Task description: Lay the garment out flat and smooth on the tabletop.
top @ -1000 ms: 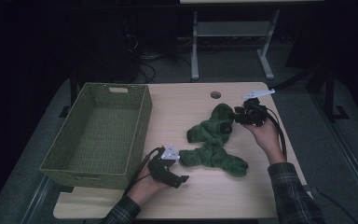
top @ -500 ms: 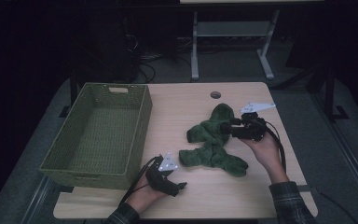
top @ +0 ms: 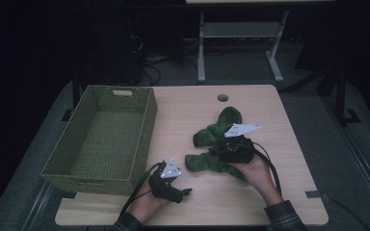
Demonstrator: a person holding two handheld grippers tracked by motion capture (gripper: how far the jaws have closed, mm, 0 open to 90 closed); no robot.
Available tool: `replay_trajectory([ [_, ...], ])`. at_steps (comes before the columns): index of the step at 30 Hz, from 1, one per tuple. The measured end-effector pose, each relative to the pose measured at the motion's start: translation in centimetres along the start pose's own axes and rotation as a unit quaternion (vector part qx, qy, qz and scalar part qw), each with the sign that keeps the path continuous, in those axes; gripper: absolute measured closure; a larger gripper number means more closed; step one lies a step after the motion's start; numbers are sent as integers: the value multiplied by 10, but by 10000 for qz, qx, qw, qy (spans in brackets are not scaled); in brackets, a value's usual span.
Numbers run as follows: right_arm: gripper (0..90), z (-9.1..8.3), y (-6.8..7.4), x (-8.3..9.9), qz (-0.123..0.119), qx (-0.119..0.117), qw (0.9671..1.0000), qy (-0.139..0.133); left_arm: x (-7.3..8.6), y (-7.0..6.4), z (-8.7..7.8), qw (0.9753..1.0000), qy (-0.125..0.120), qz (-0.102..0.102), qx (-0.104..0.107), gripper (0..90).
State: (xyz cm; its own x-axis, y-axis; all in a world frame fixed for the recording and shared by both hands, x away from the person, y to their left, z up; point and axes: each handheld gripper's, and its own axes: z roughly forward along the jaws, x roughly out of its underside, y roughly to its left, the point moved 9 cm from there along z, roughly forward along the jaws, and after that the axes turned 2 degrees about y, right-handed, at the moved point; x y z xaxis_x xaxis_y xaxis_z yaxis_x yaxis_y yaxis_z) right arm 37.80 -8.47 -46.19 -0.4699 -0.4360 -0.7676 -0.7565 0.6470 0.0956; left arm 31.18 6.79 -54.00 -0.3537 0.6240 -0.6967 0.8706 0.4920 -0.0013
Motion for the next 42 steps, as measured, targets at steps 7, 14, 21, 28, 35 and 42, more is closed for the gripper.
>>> replay_trajectory([
  [7, 542, 11, 23, 7, -39, -193, 9998, 39, 1, 1, -1, 9999, 21, 106, 89, 137],
  [14, 565, 26, 46, 15, -188, -354, 9990, 176, 1, 1, -1, 9998, 12, 145, 136, 137],
  [21, 601, 45, 62, 18, -401, -443, 9978, 298, 1, 1, -1, 9998, -2, 134, 141, 137],
  [28, 614, 62, 60, 29, -522, -334, 9963, 595, 1, 2, -1, 9998, 13, 152, 139, 137],
  [35, 799, 73, 58, 38, -875, 106, 9936, 704, 2, 2, -1, 9997, 38, 181, 137, 137],
  [42, 806, 55, 57, 28, -445, -308, 9977, 398, 1, 2, -1, 9998, 20, 163, 133, 137],
])
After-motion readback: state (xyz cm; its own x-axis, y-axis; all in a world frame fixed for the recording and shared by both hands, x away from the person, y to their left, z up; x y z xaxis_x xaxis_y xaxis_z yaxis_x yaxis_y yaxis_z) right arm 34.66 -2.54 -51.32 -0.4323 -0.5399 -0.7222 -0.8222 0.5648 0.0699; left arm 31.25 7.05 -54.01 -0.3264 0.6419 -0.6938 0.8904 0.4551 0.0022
